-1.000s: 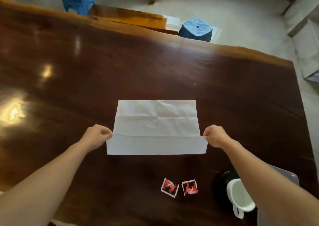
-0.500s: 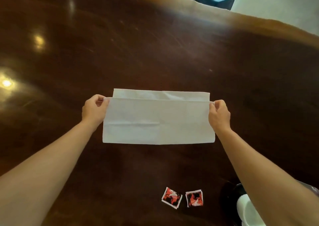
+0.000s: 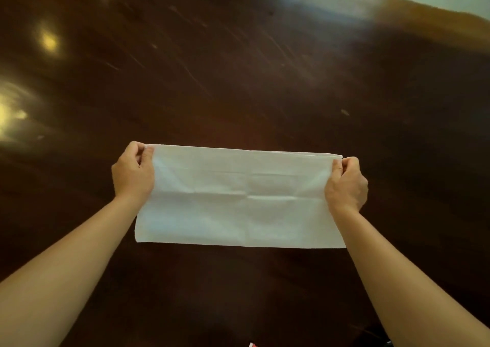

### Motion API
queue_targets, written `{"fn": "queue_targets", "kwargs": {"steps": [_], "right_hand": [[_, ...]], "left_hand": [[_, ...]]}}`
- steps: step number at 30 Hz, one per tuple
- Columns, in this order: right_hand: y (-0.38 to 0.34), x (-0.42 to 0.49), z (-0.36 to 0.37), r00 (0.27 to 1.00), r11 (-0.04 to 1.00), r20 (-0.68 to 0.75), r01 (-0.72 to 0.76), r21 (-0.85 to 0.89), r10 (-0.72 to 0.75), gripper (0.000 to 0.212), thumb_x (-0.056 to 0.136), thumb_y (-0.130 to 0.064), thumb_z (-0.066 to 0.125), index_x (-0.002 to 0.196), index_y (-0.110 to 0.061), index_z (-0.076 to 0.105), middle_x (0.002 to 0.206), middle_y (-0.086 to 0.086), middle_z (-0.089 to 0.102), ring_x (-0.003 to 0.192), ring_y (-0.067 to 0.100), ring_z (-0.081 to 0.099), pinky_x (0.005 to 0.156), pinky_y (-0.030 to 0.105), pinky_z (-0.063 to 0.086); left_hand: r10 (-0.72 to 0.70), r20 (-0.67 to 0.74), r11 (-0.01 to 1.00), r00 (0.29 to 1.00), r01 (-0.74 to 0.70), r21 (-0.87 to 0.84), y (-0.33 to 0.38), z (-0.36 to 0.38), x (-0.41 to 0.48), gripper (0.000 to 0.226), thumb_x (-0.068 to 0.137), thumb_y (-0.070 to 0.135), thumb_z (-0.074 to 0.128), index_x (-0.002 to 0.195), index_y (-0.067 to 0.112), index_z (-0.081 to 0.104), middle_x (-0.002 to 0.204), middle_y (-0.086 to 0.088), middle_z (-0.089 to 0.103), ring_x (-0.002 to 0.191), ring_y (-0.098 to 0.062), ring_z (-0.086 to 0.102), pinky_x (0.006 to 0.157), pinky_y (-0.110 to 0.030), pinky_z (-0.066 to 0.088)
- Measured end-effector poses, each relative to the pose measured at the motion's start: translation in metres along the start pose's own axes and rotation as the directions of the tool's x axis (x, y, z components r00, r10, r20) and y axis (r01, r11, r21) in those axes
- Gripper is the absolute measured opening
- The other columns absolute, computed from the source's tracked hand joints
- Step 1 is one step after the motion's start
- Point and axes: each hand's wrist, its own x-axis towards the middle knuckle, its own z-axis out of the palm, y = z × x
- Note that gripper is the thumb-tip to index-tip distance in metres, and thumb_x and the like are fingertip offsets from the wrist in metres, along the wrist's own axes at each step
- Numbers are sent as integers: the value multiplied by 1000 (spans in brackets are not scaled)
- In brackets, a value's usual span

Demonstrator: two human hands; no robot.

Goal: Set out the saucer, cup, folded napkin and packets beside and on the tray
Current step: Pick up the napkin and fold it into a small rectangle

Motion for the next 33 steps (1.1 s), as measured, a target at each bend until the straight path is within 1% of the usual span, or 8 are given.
{"fn": "queue_targets", "kwargs": {"steps": [6,10,15,17,20,24,27,33], "right_hand": [[-6,0,11,991,998,-122,-56,-10,54,25,105,-45,40,93,-23,46,74,-6,53,73,19,58,65,37,49],[-10,6,1,985,981,-48,-163,103,168,25,102,-46,48,93,-23,50,71,-12,48,79,17,59,65,34,46],[-5,5,-34,985,931,-53,-135,338,162,18,101,-38,51,108,-22,51,102,-2,60,100,18,61,74,27,50],[-5,-13,-36,990,957,-133,-9,289,49,25,100,-36,50,115,-17,56,109,0,59,106,22,60,88,39,55],[-25,-75,-5,975,930,40,195,311,-218,49,95,-37,44,133,-10,57,129,11,62,123,31,55,108,46,42],[-69,-171,49,619,778,546,619,105,-565,61,105,-45,30,160,-23,12,169,4,6,155,27,-6,125,49,-1],[-71,-184,73,512,644,619,765,-15,-595,64,104,-55,13,157,-31,-10,166,-3,-21,148,21,-34,120,54,-17],[-23,-115,67,703,647,482,695,-314,-522,64,100,-59,11,152,-39,-19,166,-2,-22,151,26,-26,121,55,-14]], "left_hand": [[116,-59,992,992,-112,61,-10,8,0,28,106,30,42,96,8,55,77,-5,57,67,-23,52,53,-25,35],[85,-24,995,996,-83,45,-5,4,0,27,105,31,44,97,8,56,76,-6,58,68,-24,53,54,-24,36],[-108,-6,989,994,108,102,17,-17,-8,34,96,40,56,115,12,52,101,-10,63,101,-31,60,74,-38,46],[148,-51,945,988,-126,300,18,-17,-26,53,93,44,56,130,7,47,129,-20,54,120,-39,49,94,-49,44],[399,209,799,893,-450,399,8,9,-59,71,93,51,47,149,10,34,158,-21,28,146,-42,24,115,-55,27],[391,424,692,817,-564,450,-21,43,-85,79,94,58,30,160,23,4,169,-10,-3,154,-34,-6,123,-55,10],[374,428,633,823,-563,531,-35,47,-86,81,95,53,35,160,27,-5,168,-6,-13,154,-30,-14,125,-51,3],[370,349,664,861,-508,549,-30,48,-85,79,93,65,23,160,30,2,169,-3,-6,155,-31,-10,124,-50,-1]]}}
